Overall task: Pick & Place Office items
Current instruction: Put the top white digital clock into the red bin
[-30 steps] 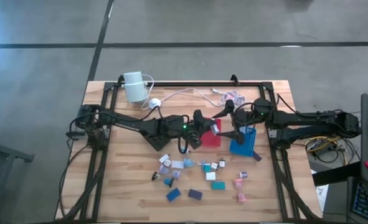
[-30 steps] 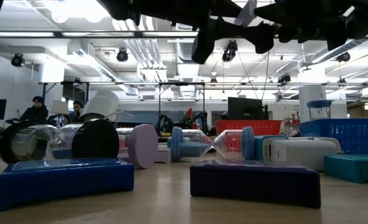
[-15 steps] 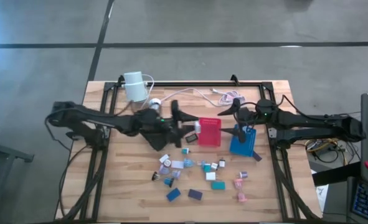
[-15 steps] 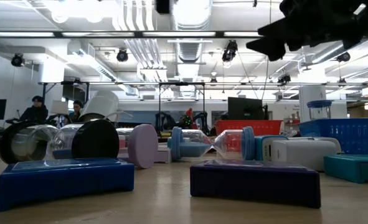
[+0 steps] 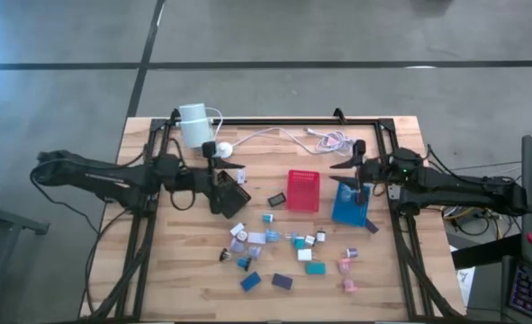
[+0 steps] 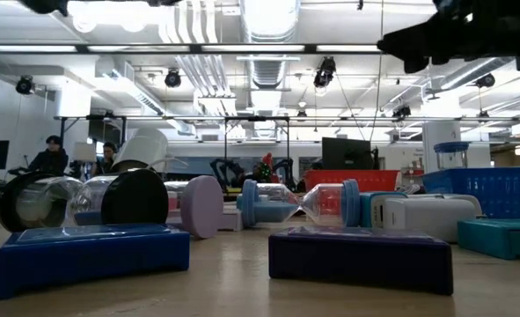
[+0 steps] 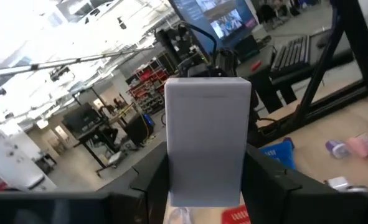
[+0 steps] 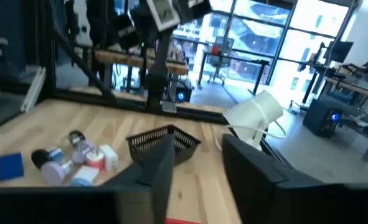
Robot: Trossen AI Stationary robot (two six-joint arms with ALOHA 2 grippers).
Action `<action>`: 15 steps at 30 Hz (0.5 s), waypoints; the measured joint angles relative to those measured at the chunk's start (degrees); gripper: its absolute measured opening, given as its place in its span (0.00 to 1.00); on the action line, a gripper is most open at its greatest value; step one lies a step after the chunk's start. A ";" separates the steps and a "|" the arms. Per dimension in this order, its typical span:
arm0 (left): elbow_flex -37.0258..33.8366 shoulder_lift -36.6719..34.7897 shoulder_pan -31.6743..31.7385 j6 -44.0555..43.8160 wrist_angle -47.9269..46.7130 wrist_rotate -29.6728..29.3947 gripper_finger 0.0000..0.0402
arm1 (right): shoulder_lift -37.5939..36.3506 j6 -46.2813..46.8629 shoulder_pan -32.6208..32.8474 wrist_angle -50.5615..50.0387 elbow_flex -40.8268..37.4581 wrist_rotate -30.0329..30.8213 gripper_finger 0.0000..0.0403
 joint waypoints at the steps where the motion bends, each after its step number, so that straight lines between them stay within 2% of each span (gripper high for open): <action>1: -1.06 -1.15 0.08 -1.27 -0.04 -0.10 0.40 | -1.11 0.88 0.00 -0.06 -0.60 0.00 0.24; 6: -5.11 -5.95 1.03 -8.55 -0.07 -0.65 0.40 | -6.64 3.80 -0.09 -0.41 -3.93 0.07 0.05; 15: -11.37 -13.74 1.49 -18.03 -1.77 -0.13 0.40 | -16.61 7.20 -0.11 -5.80 -7.33 0.19 0.03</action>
